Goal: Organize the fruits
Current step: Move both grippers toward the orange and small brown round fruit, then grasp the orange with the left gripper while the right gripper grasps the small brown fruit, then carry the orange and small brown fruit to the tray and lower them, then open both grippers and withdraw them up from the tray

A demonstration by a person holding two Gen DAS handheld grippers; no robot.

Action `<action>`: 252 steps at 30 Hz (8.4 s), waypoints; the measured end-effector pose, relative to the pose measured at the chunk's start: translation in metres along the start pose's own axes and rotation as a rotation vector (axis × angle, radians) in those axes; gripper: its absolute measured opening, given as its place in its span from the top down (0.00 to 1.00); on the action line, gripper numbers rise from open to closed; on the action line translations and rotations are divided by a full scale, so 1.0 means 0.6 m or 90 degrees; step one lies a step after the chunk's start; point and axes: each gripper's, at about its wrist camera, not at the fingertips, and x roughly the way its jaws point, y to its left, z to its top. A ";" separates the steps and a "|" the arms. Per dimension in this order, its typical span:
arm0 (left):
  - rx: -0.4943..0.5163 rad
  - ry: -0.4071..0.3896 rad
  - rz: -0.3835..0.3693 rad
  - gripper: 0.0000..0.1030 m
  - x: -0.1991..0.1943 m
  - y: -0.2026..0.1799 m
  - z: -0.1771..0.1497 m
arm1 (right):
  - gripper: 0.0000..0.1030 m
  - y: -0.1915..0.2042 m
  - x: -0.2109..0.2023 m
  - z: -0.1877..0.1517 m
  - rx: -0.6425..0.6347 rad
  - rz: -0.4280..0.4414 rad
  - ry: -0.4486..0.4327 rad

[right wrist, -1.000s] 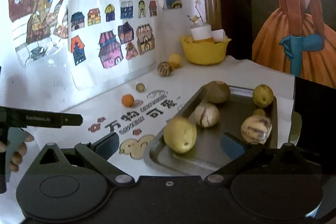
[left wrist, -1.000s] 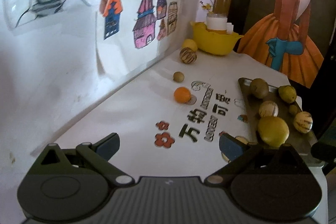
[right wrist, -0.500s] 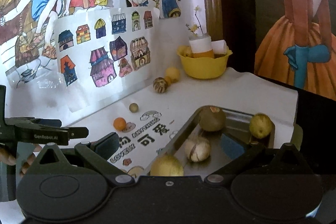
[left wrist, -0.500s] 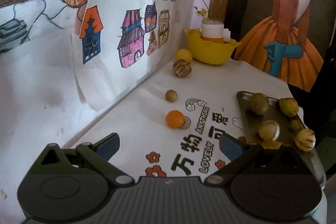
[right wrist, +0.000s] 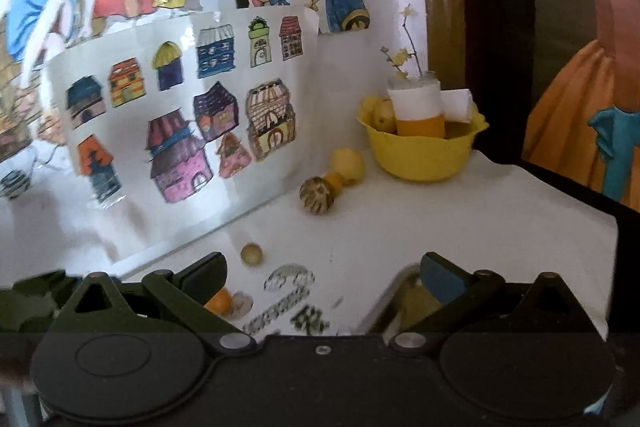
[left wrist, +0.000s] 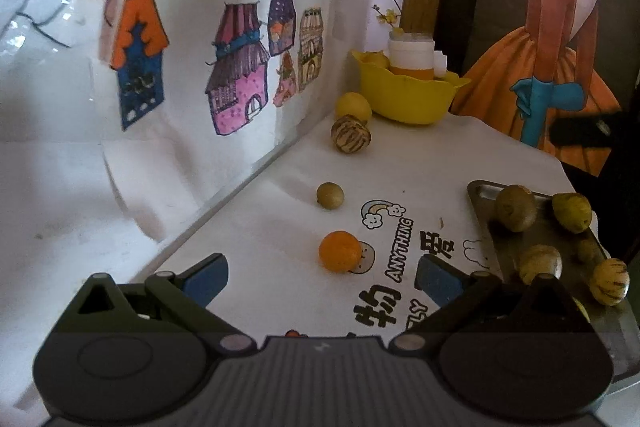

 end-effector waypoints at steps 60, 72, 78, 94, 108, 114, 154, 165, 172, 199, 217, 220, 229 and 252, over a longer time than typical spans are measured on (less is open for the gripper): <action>-0.024 -0.018 -0.079 0.00 -0.094 -0.006 0.000 | 0.01 0.149 -0.390 0.020 -0.129 -0.014 0.153; -0.021 -0.030 -0.052 0.00 -0.118 0.027 -0.003 | 0.00 0.240 -0.346 0.120 -0.116 0.106 0.083; -0.017 -0.026 -0.029 0.00 -0.085 0.030 -0.006 | 0.00 0.216 -0.153 0.137 -0.100 0.130 0.097; -0.001 0.017 0.000 0.02 0.056 0.013 0.001 | 0.07 0.090 0.221 0.049 -0.048 0.121 0.143; -0.002 0.040 -0.006 0.24 0.107 0.000 0.003 | 0.26 0.092 0.310 0.029 -0.072 0.142 0.180; -0.010 0.050 -0.014 0.38 0.122 -0.001 0.003 | 0.43 0.100 0.339 0.019 -0.086 0.136 0.201; -0.012 -0.004 -0.069 0.66 -0.003 -0.060 0.023 | 0.73 0.034 0.071 -0.007 0.008 0.092 0.060; 0.013 -0.038 -0.138 0.66 -0.080 -0.150 0.001 | 0.73 -0.020 -0.108 -0.094 0.021 0.003 0.007; 0.006 -0.025 -0.187 0.66 -0.100 -0.198 -0.044 | 0.73 -0.051 -0.171 -0.175 0.046 -0.041 0.013; 0.188 0.118 -0.231 0.66 0.011 -0.339 -0.035 | 0.73 -0.095 -0.163 -0.295 -0.027 -0.123 0.048; 0.223 0.164 -0.216 0.66 0.052 -0.359 -0.032 | 0.72 -0.087 -0.132 -0.303 -0.111 -0.127 0.075; 0.219 0.166 -0.218 0.66 0.053 -0.358 -0.031 | 0.72 -0.084 -0.132 -0.305 -0.117 -0.128 0.075; 0.201 0.175 -0.225 0.65 0.051 -0.354 -0.028 | 0.71 -0.076 -0.134 -0.308 -0.129 -0.136 0.071; 0.196 0.023 -0.188 0.00 -0.148 -0.292 0.047 | 0.12 -0.029 -0.327 -0.217 -0.034 -0.039 0.053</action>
